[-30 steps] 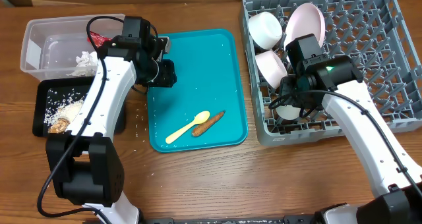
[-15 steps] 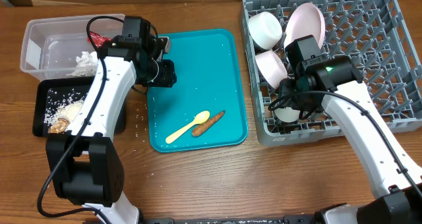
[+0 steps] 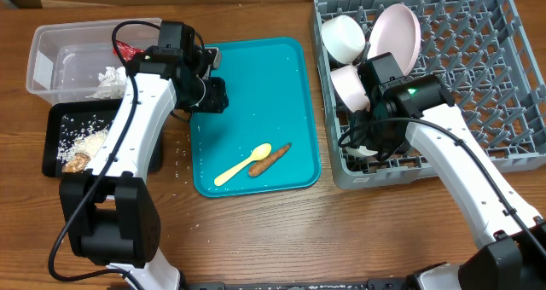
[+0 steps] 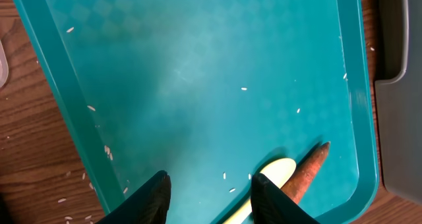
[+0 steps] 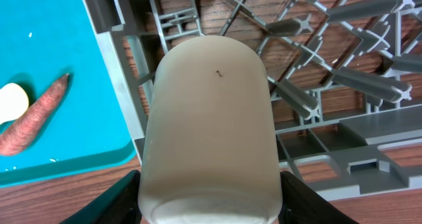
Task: Sort waste into correct bins and load items into the dishwasher
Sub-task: 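Lower the white cup upside down into the rack and release, then reach the left gripper to the brown carrot and grasp it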
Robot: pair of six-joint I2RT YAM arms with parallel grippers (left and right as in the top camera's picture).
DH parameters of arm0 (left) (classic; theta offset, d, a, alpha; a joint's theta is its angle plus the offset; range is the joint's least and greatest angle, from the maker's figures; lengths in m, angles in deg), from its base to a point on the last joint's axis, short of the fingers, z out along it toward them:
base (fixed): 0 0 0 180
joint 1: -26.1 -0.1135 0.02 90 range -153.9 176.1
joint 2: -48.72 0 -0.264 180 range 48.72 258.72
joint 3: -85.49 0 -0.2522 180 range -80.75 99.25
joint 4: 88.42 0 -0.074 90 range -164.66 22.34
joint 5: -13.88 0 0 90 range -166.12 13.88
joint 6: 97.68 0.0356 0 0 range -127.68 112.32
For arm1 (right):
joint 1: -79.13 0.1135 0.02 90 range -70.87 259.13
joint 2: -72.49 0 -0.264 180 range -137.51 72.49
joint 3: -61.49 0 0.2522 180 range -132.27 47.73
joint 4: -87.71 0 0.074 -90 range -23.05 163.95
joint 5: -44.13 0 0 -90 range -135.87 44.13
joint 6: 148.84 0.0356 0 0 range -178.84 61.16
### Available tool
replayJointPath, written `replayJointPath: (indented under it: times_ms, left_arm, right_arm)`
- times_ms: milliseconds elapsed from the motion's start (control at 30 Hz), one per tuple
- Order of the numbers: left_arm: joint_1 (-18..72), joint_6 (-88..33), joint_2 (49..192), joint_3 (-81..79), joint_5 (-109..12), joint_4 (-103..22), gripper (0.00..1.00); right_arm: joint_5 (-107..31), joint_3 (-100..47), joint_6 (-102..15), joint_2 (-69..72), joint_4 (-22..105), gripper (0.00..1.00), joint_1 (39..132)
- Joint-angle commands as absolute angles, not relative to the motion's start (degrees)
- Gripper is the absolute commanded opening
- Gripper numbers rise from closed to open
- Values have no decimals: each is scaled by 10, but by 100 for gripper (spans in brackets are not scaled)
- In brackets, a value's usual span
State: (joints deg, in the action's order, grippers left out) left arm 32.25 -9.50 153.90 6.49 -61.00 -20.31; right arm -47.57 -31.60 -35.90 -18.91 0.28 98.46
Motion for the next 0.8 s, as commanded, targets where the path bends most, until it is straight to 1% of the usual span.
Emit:
replayJointPath:
  times_ms: [0, 33, 67, 100, 133, 167, 267, 433, 600, 767]
  left_arm:
    - [326, -105, 1545, 57, -615, -205, 43]
    - [326, -105, 1545, 57, -615, -205, 43]
    - [326, -105, 1545, 57, -615, -205, 43]
    - [326, -105, 1545, 57, -615, -205, 43]
    - [326, -105, 1545, 57, -615, -205, 43]
    - [326, -105, 1545, 57, -615, -205, 43]
    - [326, -105, 1545, 57, -615, -205, 42]
    - [326, -105, 1545, 57, -615, -205, 42]
    - [326, -104, 1545, 57, -615, -194, 41]
    - [326, -91, 1545, 57, -615, -174, 41]
  right_arm:
    - [-471, -313, -350, -190, 5, 39, 987]
    - [-471, -313, -350, -190, 6, 49, 987]
    - [-471, -313, -350, -190, 7, 67, 987]
    - [-472, -313, -350, -190, 8, 82, 987]
    - [-472, -313, -350, -190, 10, 91, 987]
    - [-472, -313, -350, -190, 12, 95, 987]
    - [-472, -315, -348, -189, 19, 99, 987]
    - [-472, -349, -348, -189, 18, 100, 986]
    - [-472, -391, -350, -188, -10, 99, 987]
    - [-472, -393, -350, -188, -26, 95, 987]
